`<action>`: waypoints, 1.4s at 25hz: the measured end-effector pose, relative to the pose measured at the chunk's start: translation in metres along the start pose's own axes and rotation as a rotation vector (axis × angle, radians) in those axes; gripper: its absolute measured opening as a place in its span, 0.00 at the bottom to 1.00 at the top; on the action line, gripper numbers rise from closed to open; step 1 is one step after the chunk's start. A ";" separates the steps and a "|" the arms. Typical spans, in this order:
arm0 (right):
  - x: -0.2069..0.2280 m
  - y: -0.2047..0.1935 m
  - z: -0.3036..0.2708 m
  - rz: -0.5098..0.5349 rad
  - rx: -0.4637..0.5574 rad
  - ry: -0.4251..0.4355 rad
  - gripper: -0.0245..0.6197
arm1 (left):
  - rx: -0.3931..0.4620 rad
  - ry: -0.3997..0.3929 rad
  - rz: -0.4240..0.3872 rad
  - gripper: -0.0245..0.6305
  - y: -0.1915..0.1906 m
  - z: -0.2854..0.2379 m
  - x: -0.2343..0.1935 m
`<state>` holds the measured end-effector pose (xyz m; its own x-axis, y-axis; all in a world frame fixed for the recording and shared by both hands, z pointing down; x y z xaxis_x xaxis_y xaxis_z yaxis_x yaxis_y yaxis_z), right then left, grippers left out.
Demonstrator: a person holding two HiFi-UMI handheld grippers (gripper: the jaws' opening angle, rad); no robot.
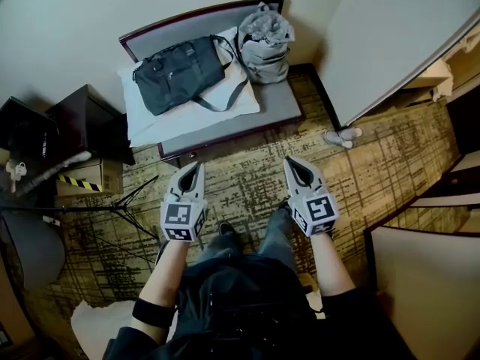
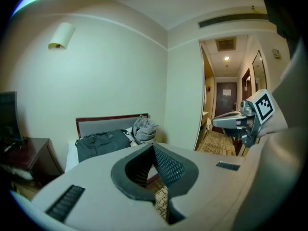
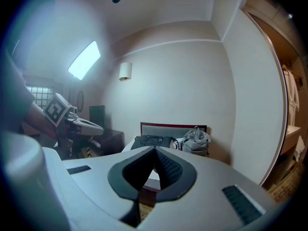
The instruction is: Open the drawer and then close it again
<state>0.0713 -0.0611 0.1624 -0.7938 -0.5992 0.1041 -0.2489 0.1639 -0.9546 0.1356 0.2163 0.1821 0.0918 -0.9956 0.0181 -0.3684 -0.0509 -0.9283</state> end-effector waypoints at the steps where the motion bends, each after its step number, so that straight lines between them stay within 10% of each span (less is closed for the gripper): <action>1: 0.010 -0.003 -0.001 0.004 -0.005 0.009 0.05 | -0.003 0.011 0.004 0.04 0.001 -0.005 0.004; 19: 0.154 -0.024 -0.009 0.011 -0.053 0.182 0.05 | -0.041 0.207 0.054 0.04 0.018 -0.081 0.085; 35: 0.166 -0.095 -0.052 -0.082 -0.129 0.025 0.07 | -0.119 -0.013 -0.060 0.04 -0.018 -0.125 0.083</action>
<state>-0.0657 -0.1359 0.2849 -0.7813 -0.5949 0.1887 -0.3811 0.2154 -0.8991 0.0340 0.1248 0.2469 0.1291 -0.9894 0.0669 -0.4691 -0.1203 -0.8749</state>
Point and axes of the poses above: the fingertips, and each gripper's own axes: z backward along the fingers, x to its right, y out of its top, the point moved 8 cm from there along z, backward along the fingers, and after that the axes turned 10 degrees about y, right-handed, at the moved point
